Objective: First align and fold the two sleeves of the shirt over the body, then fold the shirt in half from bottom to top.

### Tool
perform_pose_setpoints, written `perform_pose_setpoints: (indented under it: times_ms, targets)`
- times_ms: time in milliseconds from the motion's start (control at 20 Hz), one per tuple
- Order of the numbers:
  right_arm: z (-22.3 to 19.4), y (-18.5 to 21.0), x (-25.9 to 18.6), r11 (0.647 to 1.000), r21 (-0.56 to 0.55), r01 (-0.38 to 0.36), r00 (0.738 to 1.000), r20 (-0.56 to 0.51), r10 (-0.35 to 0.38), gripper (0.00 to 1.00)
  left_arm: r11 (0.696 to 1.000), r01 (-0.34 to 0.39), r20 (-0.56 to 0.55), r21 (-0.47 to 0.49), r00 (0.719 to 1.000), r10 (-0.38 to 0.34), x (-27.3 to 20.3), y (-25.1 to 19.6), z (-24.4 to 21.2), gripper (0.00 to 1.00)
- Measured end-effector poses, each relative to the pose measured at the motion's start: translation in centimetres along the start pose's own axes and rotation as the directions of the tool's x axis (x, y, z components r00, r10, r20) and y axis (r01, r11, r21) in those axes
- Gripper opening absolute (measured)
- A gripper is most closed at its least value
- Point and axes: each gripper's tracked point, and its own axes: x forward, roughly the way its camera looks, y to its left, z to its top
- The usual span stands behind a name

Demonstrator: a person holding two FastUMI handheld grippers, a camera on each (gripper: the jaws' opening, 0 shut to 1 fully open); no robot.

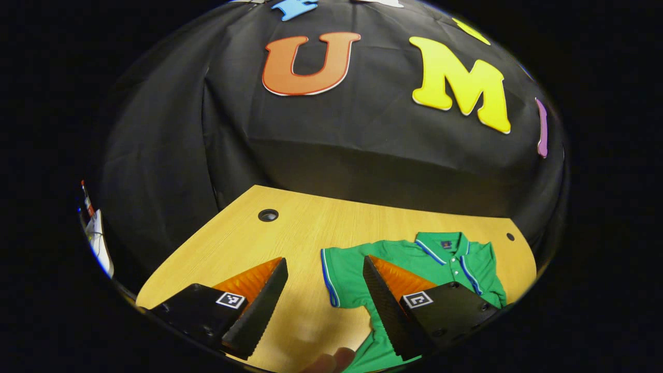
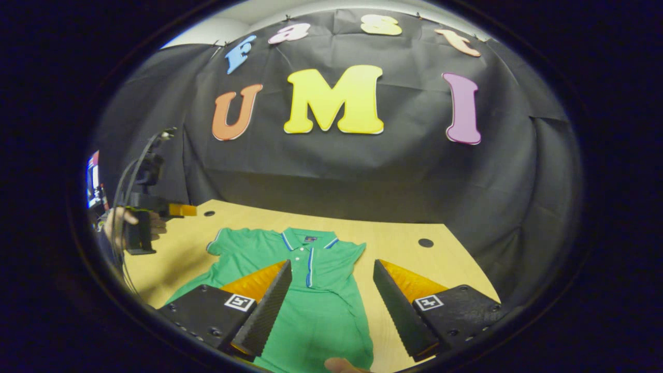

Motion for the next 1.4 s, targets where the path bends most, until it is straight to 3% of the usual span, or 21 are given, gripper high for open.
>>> perform_pose_setpoints:
  times_ms: [100, 250, 450, 500, 600, 650, 800, 950, 1000, 1200, 1400]
  targets:
    - [-1.1, 0.5, -1.9, 1.0, -0.006, -0.021, 1.0, 0.014, 0.021, 0.96, 1.0, -0.002, -0.111, 0.003, 0.994, 0.002, 2.6, 0.0, -1.7, 0.93]
    - [-1.8, -0.6, -3.9, 0.999, -0.051, 0.013, 0.999, 0.046, -0.011, 0.96, 1.0, -0.015, -0.267, -0.027, 0.964, 0.007, 5.9, -0.2, -5.3, 0.91]
    - [-2.3, -1.1, -5.6, 0.999, -0.036, -0.001, 0.998, 0.06, 0.004, 0.97, 1.0, -0.003, -0.372, -0.021, 0.928, -0.005, 8.4, -1.1, -9.1, 0.83]
    - [-2.6, -1.7, -5.8, 0.999, -0.035, 0.005, 0.998, 0.059, -0.002, 0.95, 1.0, -0.013, -0.359, 0.0, 0.933, 0.012, 8.7, -1.0, -8.8, 0.74]
    - [-2.8, -2.7, -5.7, 0.999, -0.03, 0.023, 0.998, 0.06, -0.021, 0.97, 1.0, 0.012, -0.373, 0.013, 0.928, -0.006, 9.2, -1.4, -8.8, 0.69]
    - [-2.7, -2.9, -5.8, 0.999, -0.022, 0.03, 0.997, 0.068, -0.028, 0.95, 1.0, 0.01, -0.377, 0.013, 0.926, -0.004, 9.2, -1.6, -8.6, 0.55]
    - [-2.8, -3.7, -6.0, 0.999, 0.001, 0.035, 0.996, 0.08, -0.035, 0.95, 1.0, 0.009, -0.4, 0.016, 0.917, -0.002, 9.4, -1.4, -8.4, 0.32]
    - [-2.9, -4.5, -6.1, 0.999, 0.016, 0.047, 0.996, 0.077, -0.048, 0.96, 1.0, 0.021, -0.411, 0.01, 0.912, -0.015, 9.4, -1.9, -8.8, 0.18]
    - [-2.8, -4.8, -6.4, 0.998, 0.023, 0.051, 0.995, 0.08, -0.053, 0.97, 1.0, 0.016, -0.41, 0.008, 0.912, -0.011, 9.4, -1.9, -8.8, 0.07]
    - [-2.4, -5.9, -7.1, 0.995, 0.024, 0.097, 0.99, 0.102, -0.099, 0.96, 1.0, 0.019, -0.416, -0.004, 0.909, -0.019, 8.6, -2.4, -8.5, 0.0]
    - [-2.7, -5.8, -7.6, 0.994, 0.021, 0.104, 0.989, 0.105, -0.106, 0.95, 0.999, 0.023, -0.357, 0.023, 0.934, -0.013, 7.4, -4.1, -5.9, 0.04]
